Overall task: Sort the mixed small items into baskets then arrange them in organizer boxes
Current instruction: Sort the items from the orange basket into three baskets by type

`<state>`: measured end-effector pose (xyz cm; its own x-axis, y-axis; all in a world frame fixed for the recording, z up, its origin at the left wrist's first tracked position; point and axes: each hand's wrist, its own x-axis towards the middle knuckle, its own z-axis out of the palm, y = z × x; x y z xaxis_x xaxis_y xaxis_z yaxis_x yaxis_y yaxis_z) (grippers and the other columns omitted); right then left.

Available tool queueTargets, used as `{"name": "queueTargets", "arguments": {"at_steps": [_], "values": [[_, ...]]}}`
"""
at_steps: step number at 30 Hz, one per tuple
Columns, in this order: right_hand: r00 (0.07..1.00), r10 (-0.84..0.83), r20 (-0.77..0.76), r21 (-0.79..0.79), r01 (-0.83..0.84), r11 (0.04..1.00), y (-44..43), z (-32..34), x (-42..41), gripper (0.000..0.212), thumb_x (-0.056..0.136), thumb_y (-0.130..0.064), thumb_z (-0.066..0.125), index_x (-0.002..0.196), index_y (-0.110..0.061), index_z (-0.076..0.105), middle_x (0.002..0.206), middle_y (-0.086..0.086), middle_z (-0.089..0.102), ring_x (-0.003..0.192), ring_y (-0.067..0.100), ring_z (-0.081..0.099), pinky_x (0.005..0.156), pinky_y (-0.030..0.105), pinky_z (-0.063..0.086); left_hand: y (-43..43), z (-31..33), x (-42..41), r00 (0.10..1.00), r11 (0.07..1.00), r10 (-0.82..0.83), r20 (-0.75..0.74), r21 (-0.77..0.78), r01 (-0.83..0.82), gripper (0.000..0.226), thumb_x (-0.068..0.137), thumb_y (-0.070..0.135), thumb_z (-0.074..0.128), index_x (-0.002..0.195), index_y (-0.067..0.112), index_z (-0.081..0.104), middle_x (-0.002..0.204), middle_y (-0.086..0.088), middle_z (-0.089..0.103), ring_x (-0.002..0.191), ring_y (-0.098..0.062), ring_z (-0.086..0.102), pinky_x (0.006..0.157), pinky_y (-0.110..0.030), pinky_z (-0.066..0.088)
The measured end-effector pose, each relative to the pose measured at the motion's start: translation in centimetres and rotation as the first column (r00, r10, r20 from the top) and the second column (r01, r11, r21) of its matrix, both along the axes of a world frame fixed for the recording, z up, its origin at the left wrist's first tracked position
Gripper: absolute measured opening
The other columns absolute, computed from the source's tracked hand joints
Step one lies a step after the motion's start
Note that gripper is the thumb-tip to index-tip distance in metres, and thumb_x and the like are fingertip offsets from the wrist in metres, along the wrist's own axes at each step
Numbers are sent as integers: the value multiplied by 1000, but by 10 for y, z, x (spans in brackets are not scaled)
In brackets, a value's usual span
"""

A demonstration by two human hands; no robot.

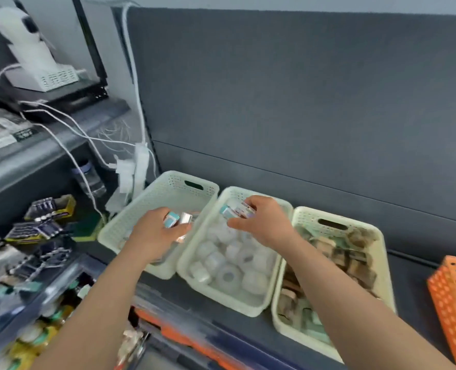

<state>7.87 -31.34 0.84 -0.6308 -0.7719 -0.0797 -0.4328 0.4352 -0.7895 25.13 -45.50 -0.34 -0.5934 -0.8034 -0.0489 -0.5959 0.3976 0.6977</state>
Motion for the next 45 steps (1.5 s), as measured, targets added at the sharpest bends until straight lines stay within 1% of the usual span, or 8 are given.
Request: {"name": "queueTargets", "arguments": {"at_steps": [3, 8, 13, 18, 23, 30, 35, 45], "values": [[1000, 10, -21, 47, -9, 999, -61, -10, 23, 26, 75, -29, 77, 80, -16, 55, 69, -4, 52, 56, 12, 46, 47, 21, 34, -63, -13, 21, 994, 1000, -29, 106, -6, 30, 31, 76, 34, 74, 78, 10, 55, 78, -3, 57, 69, -17, 51, 54, -27, 32], [989, 79, -122, 209, -52, 977, -123, -30, 42, 50, 79, -27, 74, 123, -15, 55, 119, 3, 61, 102, 20, 57, 86, 31, 47, -124, -34, 26, 979, 993, -117, 168, 40, 112, 46, 73, 29, 78, 111, 13, 59, 106, -1, 60, 87, -17, 59, 68, -29, 46], [942, 185, -278, 389, -66, 919, -150, -45, 43, 37, 83, -31, 68, 117, -25, 54, 114, -5, 64, 105, 18, 57, 99, 33, 29, -145, -59, 18, 973, 982, -170, 155, 111, 154, 43, 81, 21, 72, 120, 15, 55, 117, -1, 58, 80, -10, 59, 61, -22, 47], [952, 103, -289, 308, -10, 951, -141, -45, 38, 48, 89, -26, 61, 135, -24, 47, 136, -5, 52, 122, 21, 47, 110, 34, 26, -142, -64, 15, 969, 981, -178, 171, -42, 188, 46, 90, 28, 61, 133, 16, 48, 131, -2, 55, 111, -20, 56, 93, -38, 48], [955, 44, -293, 210, 19, 977, -105, -35, 47, 43, 92, -26, 57, 135, -22, 48, 138, -4, 50, 116, 16, 52, 93, 26, 40, -111, -44, 14, 976, 933, -195, 92, -289, 214, 38, 93, 31, 53, 127, 14, 54, 120, -3, 59, 106, -18, 56, 90, -36, 49], [950, -83, -300, 168, 139, 976, 8, -22, 55, 43, 93, -27, 56, 135, -22, 48, 133, -6, 54, 107, 13, 59, 91, 23, 43, -10, -26, 0, 916, 881, -398, -43, -296, 369, 26, 93, 31, 55, 114, 17, 62, 106, 5, 64, 95, -10, 57, 84, -25, 47], [915, -185, -359, 129, 245, 961, 92, -25, 46, 19, 90, -22, 56, 107, -26, 63, 87, -9, 57, 65, 1, 49, 69, 27, 46, 53, -33, -15, 898, 867, -439, -33, -277, 414, 28, 92, 34, 55, 115, 19, 60, 110, 5, 61, 103, -14, 56, 87, -28, 46], [949, -73, -307, 156, 125, 980, 118, -46, 70, 35, 93, -26, 56, 126, -15, 59, 122, 6, 59, 108, 20, 58, 87, 30, 49, 75, -51, 15, 965, 914, -189, 182, -325, 241, 47, 90, 32, 59, 128, 5, 54, 129, -12, 53, 119, -31, 44, 96, -39, 41]]}}
